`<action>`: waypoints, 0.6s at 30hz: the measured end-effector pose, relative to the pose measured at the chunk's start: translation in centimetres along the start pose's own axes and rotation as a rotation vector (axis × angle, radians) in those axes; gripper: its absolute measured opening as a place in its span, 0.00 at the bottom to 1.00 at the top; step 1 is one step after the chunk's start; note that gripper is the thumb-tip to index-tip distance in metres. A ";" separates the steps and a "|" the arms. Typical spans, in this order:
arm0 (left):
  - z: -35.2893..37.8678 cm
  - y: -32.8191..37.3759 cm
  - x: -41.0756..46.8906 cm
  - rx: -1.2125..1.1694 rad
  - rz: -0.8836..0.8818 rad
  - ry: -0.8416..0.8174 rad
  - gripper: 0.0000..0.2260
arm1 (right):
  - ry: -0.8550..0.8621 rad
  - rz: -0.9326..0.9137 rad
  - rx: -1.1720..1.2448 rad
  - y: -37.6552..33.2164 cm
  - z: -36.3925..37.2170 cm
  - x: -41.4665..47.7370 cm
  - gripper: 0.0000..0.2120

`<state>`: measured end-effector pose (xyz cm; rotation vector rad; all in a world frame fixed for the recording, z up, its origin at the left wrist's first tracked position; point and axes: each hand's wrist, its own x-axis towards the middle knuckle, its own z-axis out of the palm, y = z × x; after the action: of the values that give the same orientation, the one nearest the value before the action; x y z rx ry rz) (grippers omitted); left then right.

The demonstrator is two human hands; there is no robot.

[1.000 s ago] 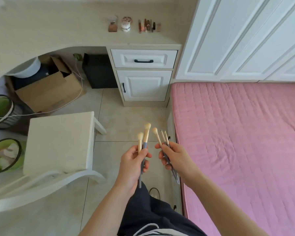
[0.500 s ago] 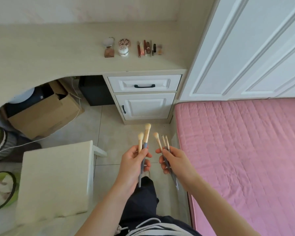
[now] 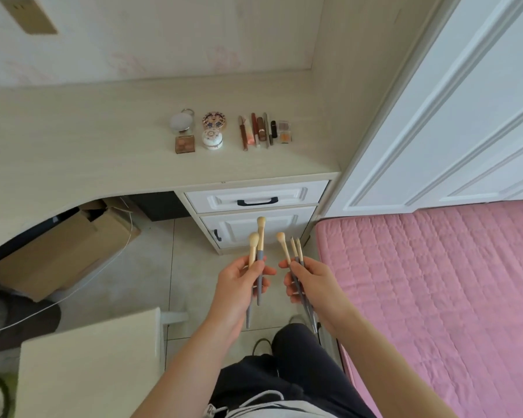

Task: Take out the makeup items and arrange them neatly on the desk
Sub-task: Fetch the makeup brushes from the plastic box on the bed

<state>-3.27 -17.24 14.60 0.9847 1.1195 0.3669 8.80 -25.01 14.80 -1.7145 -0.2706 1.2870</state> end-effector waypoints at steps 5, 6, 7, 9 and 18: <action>1.2 1.8 3.9 0.086 -0.021 0.051 0.07 | 0.008 0.015 0.058 -2.6 -0.9 3.8 0.11; 1.5 2.4 4.8 0.087 -0.029 0.057 0.07 | 0.007 0.016 0.060 -3.3 -1.3 4.7 0.11; 1.9 2.9 5.6 0.087 -0.036 0.062 0.07 | 0.008 0.017 0.058 -4.1 -1.6 5.5 0.11; 2.7 4.1 7.4 0.082 -0.047 0.075 0.07 | 0.014 0.018 0.057 -5.8 -2.3 7.4 0.11; 7.2 10.5 16.6 0.100 -0.063 0.128 0.06 | -0.021 0.052 0.035 -13.5 -5.7 16.0 0.12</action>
<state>12.43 -3.47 14.10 1.0220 1.2919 0.3295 24.98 -10.57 15.19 -1.6887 -0.2157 1.3407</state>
